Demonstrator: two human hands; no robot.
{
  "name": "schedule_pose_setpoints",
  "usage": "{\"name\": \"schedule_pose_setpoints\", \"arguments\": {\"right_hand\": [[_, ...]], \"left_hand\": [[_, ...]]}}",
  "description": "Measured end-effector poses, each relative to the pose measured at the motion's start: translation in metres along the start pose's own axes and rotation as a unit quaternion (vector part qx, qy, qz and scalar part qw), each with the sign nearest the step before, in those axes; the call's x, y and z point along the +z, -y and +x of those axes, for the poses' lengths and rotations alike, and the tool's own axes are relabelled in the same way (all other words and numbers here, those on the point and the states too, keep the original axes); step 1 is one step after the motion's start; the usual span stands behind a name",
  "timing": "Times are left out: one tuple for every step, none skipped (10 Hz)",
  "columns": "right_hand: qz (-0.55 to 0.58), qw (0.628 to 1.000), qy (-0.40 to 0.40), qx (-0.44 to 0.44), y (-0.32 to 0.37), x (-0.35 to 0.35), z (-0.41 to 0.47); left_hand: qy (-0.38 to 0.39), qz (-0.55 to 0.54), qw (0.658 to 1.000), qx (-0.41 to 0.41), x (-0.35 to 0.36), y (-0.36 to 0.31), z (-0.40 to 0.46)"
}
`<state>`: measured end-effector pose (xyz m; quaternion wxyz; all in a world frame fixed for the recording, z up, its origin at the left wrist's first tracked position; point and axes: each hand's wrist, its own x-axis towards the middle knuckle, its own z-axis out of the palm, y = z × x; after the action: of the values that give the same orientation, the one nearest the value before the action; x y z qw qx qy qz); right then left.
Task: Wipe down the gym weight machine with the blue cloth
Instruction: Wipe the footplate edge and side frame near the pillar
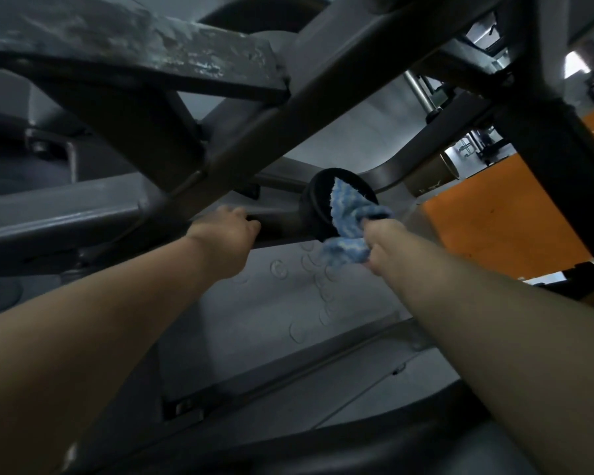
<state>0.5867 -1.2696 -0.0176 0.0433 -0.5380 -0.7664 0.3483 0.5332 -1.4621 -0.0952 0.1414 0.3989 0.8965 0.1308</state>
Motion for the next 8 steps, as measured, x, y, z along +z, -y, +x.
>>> {"name": "schedule_pose_setpoints", "arguments": {"right_hand": [[-0.173,0.971,-0.103,-0.131,0.019,-0.029,-0.003],[-0.322,0.892,-0.088,-0.305,0.045,-0.024,0.006],[-0.401,0.832,-0.006,-0.384,0.062,-0.008,0.013],[-0.426,0.822,0.027,-0.377,0.067,0.010,0.016],[-0.462,0.820,0.009,-0.336,0.072,0.023,0.013],[-0.467,0.807,-0.017,-0.360,0.067,0.032,0.011],[-0.501,0.753,-0.032,-0.426,0.055,0.033,0.009],[-0.561,0.679,0.009,-0.473,0.044,0.029,0.003]], "left_hand": [[0.000,0.044,0.999,0.001,0.005,0.006,0.001],[0.011,0.073,0.997,-0.010,0.006,0.003,-0.002],[0.005,0.104,0.994,-0.022,0.003,-0.009,-0.003],[0.010,0.109,0.993,-0.044,0.004,-0.015,-0.004],[-0.005,0.088,0.994,-0.061,0.009,-0.020,-0.006],[-0.036,0.061,0.996,-0.052,0.018,-0.025,-0.007],[-0.053,0.051,0.996,-0.044,0.025,-0.027,-0.008],[-0.046,0.054,0.997,-0.043,0.025,-0.029,-0.008]]}}
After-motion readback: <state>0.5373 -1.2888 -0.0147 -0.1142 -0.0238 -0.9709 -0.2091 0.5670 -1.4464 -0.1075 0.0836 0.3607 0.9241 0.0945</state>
